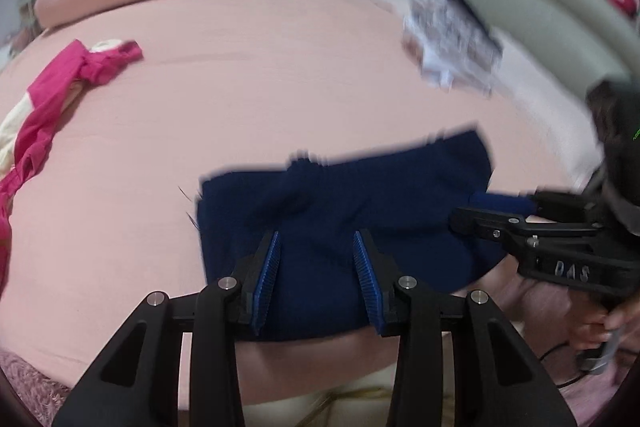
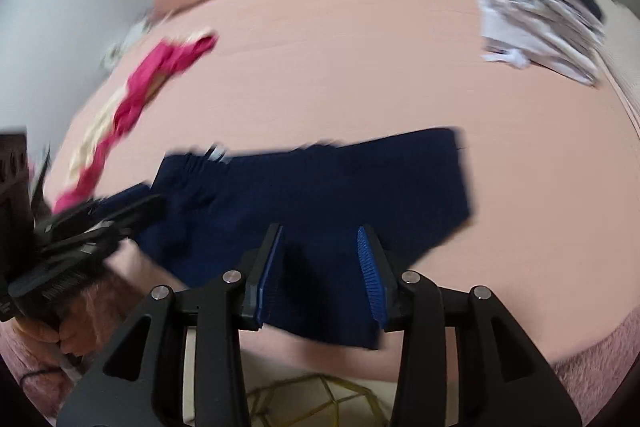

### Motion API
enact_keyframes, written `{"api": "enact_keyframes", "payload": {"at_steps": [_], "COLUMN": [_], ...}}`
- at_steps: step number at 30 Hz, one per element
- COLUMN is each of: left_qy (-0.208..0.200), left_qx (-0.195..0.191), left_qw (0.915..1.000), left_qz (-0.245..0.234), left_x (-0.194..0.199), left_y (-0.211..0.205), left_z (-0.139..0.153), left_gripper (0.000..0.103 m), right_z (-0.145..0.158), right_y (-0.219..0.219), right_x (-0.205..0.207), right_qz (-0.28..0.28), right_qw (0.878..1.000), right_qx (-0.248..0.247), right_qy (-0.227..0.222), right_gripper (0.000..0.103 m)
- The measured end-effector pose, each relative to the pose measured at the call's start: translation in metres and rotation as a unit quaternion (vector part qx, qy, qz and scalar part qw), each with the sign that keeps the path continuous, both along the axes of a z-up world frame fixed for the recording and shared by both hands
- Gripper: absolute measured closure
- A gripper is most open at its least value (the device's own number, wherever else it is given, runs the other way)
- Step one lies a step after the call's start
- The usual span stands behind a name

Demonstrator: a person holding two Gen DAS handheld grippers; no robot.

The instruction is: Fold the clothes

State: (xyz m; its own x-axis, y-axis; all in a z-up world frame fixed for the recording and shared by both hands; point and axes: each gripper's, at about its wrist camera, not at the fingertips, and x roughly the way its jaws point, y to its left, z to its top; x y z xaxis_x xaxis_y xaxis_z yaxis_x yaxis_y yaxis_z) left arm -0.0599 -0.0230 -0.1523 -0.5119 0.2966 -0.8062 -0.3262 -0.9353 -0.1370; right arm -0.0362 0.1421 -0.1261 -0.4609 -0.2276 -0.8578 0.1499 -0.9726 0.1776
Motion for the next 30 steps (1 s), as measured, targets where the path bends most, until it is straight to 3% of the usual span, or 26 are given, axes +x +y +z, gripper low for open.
{"api": "enact_keyframes", "payload": {"at_steps": [2,5,6,8,10,21,27,30], "left_qy": [-0.010,0.000,0.003,-0.007,-0.004,0.013,0.002,0.009], "left_qx": [-0.032,-0.048,-0.059,-0.031,-0.030,-0.027,0.005,0.002], "left_qw": [0.9994,0.9981,0.9963,0.9965,0.9970,0.9989,0.9975,0.9976], "left_qz": [0.007,0.039,0.062,0.077,0.071,0.036,0.071,0.069], "left_x": [-0.004,-0.003,-0.004,-0.005,-0.006,-0.012,-0.012,-0.011], "left_y": [-0.001,-0.016,-0.025,-0.039,-0.033,-0.003,-0.027,-0.026], "left_z": [-0.008,-0.001,0.000,0.000,0.000,0.000,-0.001,0.000], "left_gripper": [0.063,0.064,0.063,0.063,0.063,0.063,0.063,0.063], "right_z": [-0.014,-0.014,-0.012,-0.008,-0.003,-0.012,-0.016,-0.017], "right_y": [-0.013,0.002,0.012,0.026,0.030,-0.014,-0.034,-0.038], "right_x": [-0.005,-0.007,-0.004,0.001,0.007,-0.033,-0.056,-0.067], "right_qz": [0.010,-0.011,-0.020,-0.042,-0.058,0.013,0.045,0.038], "right_qw": [0.999,0.999,0.999,0.998,0.998,1.000,0.998,0.999], "right_qx": [0.032,0.009,-0.004,-0.031,-0.030,0.011,0.028,0.029], "right_qy": [-0.017,-0.034,-0.038,-0.037,-0.023,-0.020,-0.022,-0.023], "right_gripper": [0.064,0.065,0.072,0.076,0.070,0.069,0.070,0.070]}}
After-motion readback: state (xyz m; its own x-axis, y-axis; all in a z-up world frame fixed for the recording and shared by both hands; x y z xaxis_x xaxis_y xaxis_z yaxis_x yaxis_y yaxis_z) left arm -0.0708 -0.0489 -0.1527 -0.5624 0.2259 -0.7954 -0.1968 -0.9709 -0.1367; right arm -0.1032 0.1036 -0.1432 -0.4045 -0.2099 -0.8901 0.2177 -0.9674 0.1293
